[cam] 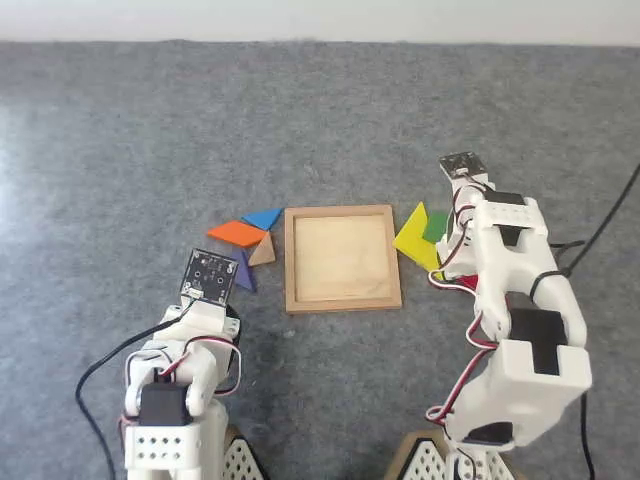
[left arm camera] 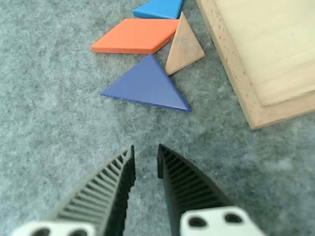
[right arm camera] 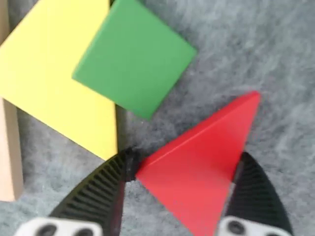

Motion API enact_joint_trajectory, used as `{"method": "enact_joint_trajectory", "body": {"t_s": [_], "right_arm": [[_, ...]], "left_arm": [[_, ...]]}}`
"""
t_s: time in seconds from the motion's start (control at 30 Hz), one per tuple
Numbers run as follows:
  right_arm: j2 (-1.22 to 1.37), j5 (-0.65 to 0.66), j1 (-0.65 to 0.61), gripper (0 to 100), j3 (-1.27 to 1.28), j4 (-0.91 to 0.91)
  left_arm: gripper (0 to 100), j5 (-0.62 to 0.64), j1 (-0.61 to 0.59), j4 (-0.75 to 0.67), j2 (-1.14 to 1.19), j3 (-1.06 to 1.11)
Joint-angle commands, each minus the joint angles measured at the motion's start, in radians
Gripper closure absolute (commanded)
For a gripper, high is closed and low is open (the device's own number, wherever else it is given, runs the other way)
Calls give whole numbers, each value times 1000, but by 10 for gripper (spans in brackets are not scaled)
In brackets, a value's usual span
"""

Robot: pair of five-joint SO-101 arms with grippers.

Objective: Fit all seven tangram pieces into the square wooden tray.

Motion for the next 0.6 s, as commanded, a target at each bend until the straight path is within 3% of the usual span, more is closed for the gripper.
{"method": "enact_joint_trajectory", "body": {"t_s": [0.0, 0.33, 0.57], "right_arm": [[-4, 8, 7, 828, -25, -15], [-30, 6, 5, 832, -28, -2], [-243, -21, -21, 829, -31, 96]], "left_arm": [[920, -3, -2, 6, -23, -8], [920, -3, -2, 6, -23, -8], [920, -3, -2, 6, -23, -8]]}}
